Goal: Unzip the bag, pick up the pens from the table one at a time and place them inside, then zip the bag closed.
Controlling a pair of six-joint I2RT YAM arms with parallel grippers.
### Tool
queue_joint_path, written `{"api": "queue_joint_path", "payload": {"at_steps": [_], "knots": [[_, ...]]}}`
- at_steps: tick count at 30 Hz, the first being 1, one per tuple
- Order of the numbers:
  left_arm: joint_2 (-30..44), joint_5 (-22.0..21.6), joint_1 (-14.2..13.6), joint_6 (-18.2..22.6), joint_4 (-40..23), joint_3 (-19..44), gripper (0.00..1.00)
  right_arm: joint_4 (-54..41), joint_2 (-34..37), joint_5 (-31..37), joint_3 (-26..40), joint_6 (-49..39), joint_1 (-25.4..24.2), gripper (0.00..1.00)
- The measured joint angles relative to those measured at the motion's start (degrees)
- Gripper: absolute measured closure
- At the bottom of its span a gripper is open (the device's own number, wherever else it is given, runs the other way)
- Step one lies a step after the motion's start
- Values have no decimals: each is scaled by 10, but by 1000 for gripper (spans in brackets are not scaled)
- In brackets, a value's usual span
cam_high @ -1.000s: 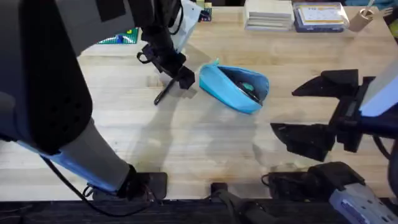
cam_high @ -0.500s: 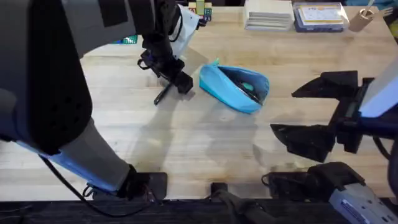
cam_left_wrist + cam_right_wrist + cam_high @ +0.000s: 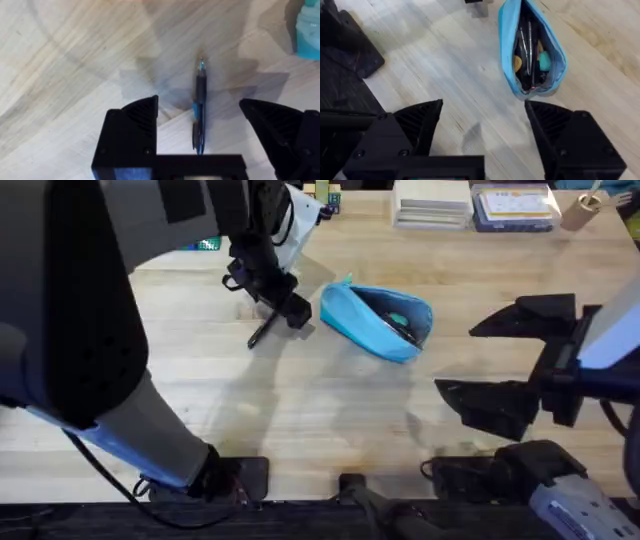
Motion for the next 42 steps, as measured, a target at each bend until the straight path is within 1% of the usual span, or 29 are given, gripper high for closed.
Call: {"api": "queue_joint_path", "payload": {"at_steps": [6, 13, 18, 19, 20, 21, 22, 24, 27, 30, 31, 32, 35, 42], "knots": [[2, 0, 0, 0, 21, 0, 6, 0, 0, 0, 0, 0, 0, 6], [13, 4, 0, -1, 4, 0, 16, 0, 0, 0, 0, 0, 0, 6], [14, 4, 0, -4, 2, 1, 16, -1, 0, 0, 0, 0, 0, 4], [14, 5, 0, -5, 2, 1, 29, 0, 0, 0, 0, 0, 0, 5], [14, 7, 0, -6, 2, 1, 63, 0, 0, 0, 0, 0, 0, 5], [14, 7, 0, -6, 0, 1, 126, 0, 0, 0, 0, 0, 0, 5], [14, 7, 0, -8, 0, 1, 201, 0, 0, 0, 0, 0, 0, 5], [14, 5, 1, -8, 0, 1, 398, 0, 0, 0, 0, 0, 0, 6], [14, 2, 0, -9, 0, 1, 601, 0, 0, 0, 0, 0, 0, 5], [14, -7, 1, -8, 1, 1, 916, 0, 0, 0, 0, 0, 0, 5], [14, -8, 3, -8, 1, 1, 944, 0, 0, 0, 0, 1, 0, 5], [14, -7, 3, -9, 1, 2, 951, 0, 0, 0, 0, 0, 0, 5], [14, -7, 3, -10, 1, 2, 954, 0, 0, 0, 0, 0, 0, 5], [14, -8, 3, -38, 3, 2, 954, 0, 0, 0, 0, 2, 0, 5]]}}
